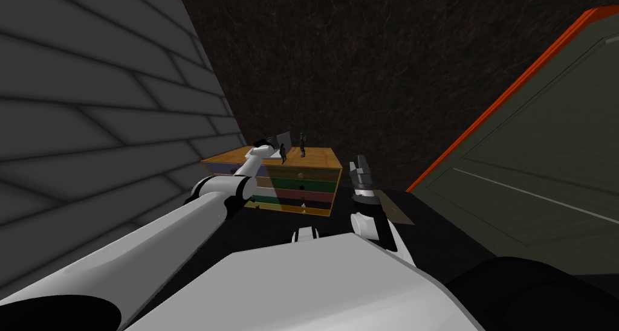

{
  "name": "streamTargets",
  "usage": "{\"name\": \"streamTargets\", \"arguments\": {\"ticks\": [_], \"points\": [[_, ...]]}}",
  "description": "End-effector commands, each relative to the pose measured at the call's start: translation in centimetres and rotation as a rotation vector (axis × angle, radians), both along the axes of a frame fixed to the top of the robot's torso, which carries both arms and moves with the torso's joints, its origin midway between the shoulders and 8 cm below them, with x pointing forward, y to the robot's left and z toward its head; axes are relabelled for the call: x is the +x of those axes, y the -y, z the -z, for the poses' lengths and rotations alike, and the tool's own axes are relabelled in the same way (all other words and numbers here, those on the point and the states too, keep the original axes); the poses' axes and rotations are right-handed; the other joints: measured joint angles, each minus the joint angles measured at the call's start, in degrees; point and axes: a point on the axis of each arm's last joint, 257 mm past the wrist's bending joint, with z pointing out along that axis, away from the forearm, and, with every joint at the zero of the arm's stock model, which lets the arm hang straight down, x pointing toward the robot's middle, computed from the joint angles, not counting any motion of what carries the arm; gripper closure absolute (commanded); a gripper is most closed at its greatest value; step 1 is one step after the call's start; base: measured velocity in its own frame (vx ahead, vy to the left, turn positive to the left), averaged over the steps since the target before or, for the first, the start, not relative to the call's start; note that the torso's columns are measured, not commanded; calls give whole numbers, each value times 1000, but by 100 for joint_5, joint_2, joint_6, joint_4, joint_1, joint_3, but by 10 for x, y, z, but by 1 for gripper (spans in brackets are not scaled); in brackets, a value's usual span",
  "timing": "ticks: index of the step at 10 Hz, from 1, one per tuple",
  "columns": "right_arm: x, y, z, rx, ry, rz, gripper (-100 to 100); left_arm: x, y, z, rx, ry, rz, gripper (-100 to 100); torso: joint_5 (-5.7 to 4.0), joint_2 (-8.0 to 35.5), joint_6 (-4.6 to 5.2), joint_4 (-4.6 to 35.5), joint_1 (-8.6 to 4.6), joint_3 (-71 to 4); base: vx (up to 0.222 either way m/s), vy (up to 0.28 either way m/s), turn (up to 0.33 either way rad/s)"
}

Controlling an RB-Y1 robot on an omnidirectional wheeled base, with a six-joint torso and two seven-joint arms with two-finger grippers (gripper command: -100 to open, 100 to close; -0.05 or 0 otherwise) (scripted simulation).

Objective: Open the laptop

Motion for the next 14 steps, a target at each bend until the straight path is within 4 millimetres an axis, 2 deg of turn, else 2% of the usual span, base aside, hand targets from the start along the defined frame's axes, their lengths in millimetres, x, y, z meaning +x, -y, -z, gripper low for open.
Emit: {"name": "streamTargets", "arguments": {"ticks": [1, 2, 3, 4, 5, 6, 8, 9, 10, 11, 12, 14], "points": [[0, 0, 0, 0, 0, 0, 0, 2, -5, -9, -15, -14, -6, -100, 1, 0, 0, 0, 2, 0, -3, -24, 6], [0, 0, 0, 0, 0, 0, 0, 1, -4, -8, -14, -13, -5, -100, 1, 0, 0, 0, 4, 0, 0, -9, 0], [0, 0, 0, 0, 0, 0, 0, -6, -55, -18, -136, 30, -58, -100, 2, -1, 0, -1, 6, 0, 26, -71, -377], [0, 0, 0, 0, 0, 0, 0, -11, -75, 14, -91, -1, -91, -100, -5, -8, 14, -3, -21, -5, 42, -80, -213], [0, 0, 0, 0, 0, 0, 0, -17, -103, 35, -105, -27, -123, -100, -7, -13, 3, -5, -20, -9, 31, -50, -24], [0, 0, 0, 0, 0, 0, 0, -21, -119, 45, -119, -37, -141, -100, 12, -15, -29, -21, 20, -11, 12, -32, -16], [0, 0, 0, 0, 0, 0, 0, -21, -119, 45, -125, -37, -140, -100, 43, -24, -55, -33, 92, -17, -5, -6, 23], [0, 0, 0, 0, 0, 0, 0, -34, -160, 19, -225, 42, -180, -100, 40, -24, -48, -33, 84, -18, 35, -54, -338], [0, 0, 0, 0, 0, 0, 0, -41, -174, 46, -192, 8, -207, -100, 20, -30, -18, -22, 32, -20, 43, -64, -204], [0, 0, 0, 0, 0, 0, 0, -47, -195, 54, -187, -1, -233, -100, 3, -23, -12, -15, 2, -16, 23, -35, -12], [0, 0, 0, 0, 0, 0, 0, -49, -209, 41, -216, 14, -244, -100, 18, -32, -26, -32, 28, -23, -1, -21, 6], [0, 0, 0, 0, 0, 0, 0, -54, -216, 62, -212, -13, -257, -100, 36, -17, -43, -29, 66, -12, 4, 0, -3]]}}
